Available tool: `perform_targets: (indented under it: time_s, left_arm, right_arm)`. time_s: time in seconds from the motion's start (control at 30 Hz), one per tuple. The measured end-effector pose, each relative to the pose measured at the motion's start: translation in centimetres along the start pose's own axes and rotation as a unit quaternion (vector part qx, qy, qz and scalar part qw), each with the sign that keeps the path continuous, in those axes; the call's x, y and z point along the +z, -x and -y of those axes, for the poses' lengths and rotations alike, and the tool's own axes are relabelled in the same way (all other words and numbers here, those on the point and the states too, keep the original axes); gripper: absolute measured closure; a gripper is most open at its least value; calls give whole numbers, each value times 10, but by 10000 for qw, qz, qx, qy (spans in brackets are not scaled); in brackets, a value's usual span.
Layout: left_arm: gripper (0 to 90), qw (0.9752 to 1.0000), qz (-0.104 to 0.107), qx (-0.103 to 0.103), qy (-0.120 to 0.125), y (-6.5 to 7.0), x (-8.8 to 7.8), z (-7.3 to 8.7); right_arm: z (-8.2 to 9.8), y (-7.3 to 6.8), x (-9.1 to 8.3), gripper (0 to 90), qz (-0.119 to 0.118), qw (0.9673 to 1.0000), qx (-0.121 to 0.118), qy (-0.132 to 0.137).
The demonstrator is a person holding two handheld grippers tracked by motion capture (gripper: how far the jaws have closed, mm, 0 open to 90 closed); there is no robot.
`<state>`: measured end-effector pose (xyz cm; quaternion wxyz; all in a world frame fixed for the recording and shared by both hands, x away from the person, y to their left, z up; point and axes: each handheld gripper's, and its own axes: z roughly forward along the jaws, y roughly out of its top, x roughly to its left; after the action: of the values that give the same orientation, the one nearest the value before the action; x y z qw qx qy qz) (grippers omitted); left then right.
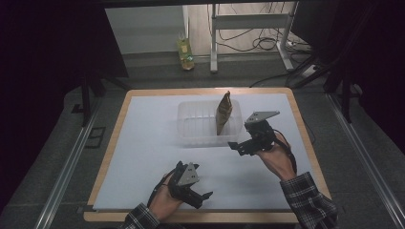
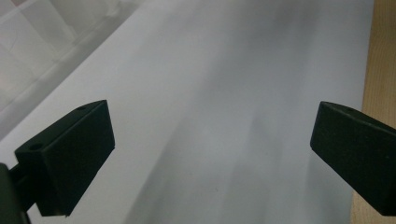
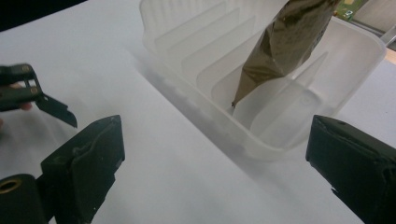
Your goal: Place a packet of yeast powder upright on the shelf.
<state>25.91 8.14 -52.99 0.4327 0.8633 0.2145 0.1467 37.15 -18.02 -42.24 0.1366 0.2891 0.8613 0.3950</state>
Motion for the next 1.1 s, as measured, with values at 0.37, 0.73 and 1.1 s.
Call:
perform_targets:
  time_s: [0.37, 0.73, 1.1]
  left_arm:
    - [0, 10000, -5, -23, 14, -1, -1, 0]
    - [0, 10000, 2, -54, 28, 0, 0, 0]
    - [0, 10000, 8, -70, 12, 0, 0, 0]
  right_arm:
    - [29, -5, -13, 13, 26, 9999, -139, -15]
    - [57, -6, -30, 2, 89, 9999, -91, 0]
    - [90, -16, -44, 0, 299, 9990, -291, 128]
